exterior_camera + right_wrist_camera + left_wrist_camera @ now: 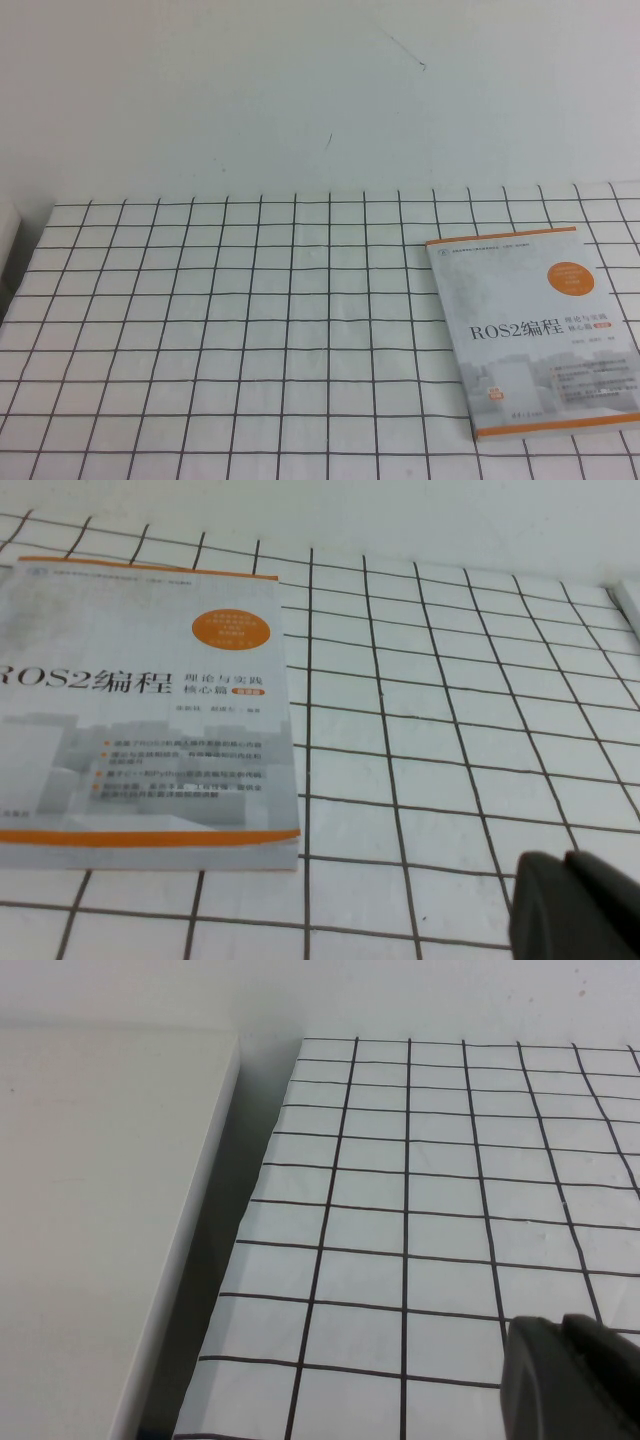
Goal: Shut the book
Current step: 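Close the open booklet and leave it lying on the table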
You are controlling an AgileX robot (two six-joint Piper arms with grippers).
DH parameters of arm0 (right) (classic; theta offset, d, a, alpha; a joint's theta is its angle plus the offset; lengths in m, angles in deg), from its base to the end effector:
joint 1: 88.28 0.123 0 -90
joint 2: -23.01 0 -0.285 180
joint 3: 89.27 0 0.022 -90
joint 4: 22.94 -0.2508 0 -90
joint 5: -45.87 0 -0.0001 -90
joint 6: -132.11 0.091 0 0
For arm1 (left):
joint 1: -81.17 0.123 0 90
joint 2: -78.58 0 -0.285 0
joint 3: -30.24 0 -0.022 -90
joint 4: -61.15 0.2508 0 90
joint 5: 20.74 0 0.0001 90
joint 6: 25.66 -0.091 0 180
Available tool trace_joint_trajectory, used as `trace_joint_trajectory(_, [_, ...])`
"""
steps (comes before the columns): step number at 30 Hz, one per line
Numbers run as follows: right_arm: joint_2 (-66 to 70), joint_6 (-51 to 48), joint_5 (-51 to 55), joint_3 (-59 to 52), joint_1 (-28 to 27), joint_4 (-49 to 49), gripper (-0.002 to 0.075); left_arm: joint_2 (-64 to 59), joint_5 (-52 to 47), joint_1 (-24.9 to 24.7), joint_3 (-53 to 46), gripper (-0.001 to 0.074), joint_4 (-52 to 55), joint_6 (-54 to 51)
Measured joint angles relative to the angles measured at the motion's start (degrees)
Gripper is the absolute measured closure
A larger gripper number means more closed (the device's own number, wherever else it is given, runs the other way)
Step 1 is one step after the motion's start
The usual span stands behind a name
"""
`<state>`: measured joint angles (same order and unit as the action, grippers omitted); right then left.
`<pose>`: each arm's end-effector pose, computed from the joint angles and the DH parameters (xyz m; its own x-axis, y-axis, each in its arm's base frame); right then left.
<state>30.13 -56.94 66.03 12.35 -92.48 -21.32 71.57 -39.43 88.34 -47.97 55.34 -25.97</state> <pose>0.0529 -0.0048 0.1753 -0.2797 -0.1634 -0.9461 0.0318 0.9833 -0.1792 0.0535 0.0037 0.1788 -0.2276 -0.1198 -0.9664 -0.1146 0.9888 -0.0957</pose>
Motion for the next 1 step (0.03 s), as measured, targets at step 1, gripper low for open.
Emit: trace_joint_trajectory(1, [0.0,0.0,0.0,0.0,0.0,0.0,0.0729,0.0,0.0,0.0,0.0,0.0737,0.0,0.0])
